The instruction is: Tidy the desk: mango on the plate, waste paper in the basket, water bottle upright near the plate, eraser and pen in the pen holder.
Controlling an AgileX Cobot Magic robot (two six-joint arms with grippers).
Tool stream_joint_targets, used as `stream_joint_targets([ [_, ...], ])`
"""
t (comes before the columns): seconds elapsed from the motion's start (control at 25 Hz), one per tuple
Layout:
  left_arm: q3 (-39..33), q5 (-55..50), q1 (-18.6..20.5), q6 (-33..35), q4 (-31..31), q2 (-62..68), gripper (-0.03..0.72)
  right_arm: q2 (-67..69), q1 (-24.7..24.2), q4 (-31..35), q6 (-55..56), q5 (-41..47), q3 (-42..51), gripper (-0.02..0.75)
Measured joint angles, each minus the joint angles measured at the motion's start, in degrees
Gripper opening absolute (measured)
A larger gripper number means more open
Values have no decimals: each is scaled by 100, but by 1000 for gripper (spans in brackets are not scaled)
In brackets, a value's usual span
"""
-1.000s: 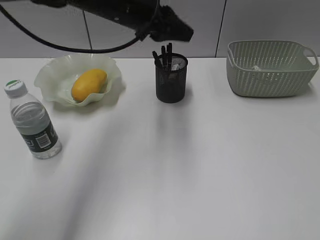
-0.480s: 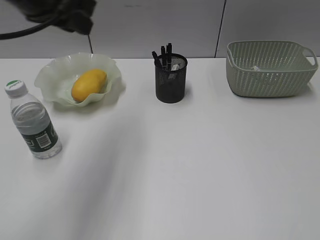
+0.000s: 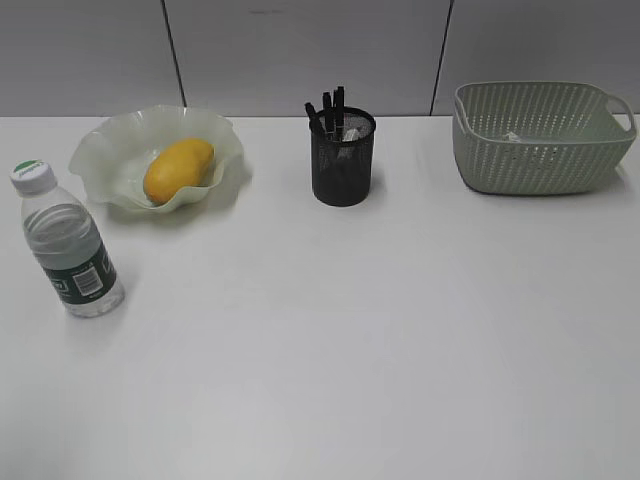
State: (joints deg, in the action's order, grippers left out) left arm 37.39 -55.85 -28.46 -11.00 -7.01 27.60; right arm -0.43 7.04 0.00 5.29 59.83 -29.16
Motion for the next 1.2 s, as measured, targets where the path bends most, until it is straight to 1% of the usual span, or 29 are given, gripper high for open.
stream_joint_targets([
  [0.12, -407, -104, 0, 57, -65, -1316, 244, 0, 0, 0, 0, 0, 0, 393],
  [0.28, -568, -327, 0, 90, -139, -2527, 239, -6, 0, 0, 0, 0, 0, 393],
  [0.36, -629, -419, 0, 92, -139, -2772, 232, -12, 0, 0, 0, 0, 0, 393],
  [0.72, -657, -464, 12, 107, -40, -2799, 230, -16, -9, 0, 0, -2, 0, 393],
  [0.8, -657, -464, 234, 107, -33, -2799, 230, -16, -191, 0, 0, -2, 0, 393],
  [0.84, -657, -464, 482, 107, -27, -2799, 230, -16, -379, 0, 0, -2, 0, 393],
  [0.96, -657, -464, 1414, 107, -23, -2799, 230, -16, -971, 0, 0, -2, 0, 393],
  [1.0, -657, -464, 1648, 107, -23, -2799, 230, -16, -1136, 0, 0, -8, 0, 393],
  [1.08, -657, -464, 1874, 107, -16, -2799, 230, -16, -1366, 0, 0, -7, 0, 393],
  [1.2, -657, -464, 2035, 107, -16, -2799, 230, -16, -1506, 0, 0, -1, 0, 393],
])
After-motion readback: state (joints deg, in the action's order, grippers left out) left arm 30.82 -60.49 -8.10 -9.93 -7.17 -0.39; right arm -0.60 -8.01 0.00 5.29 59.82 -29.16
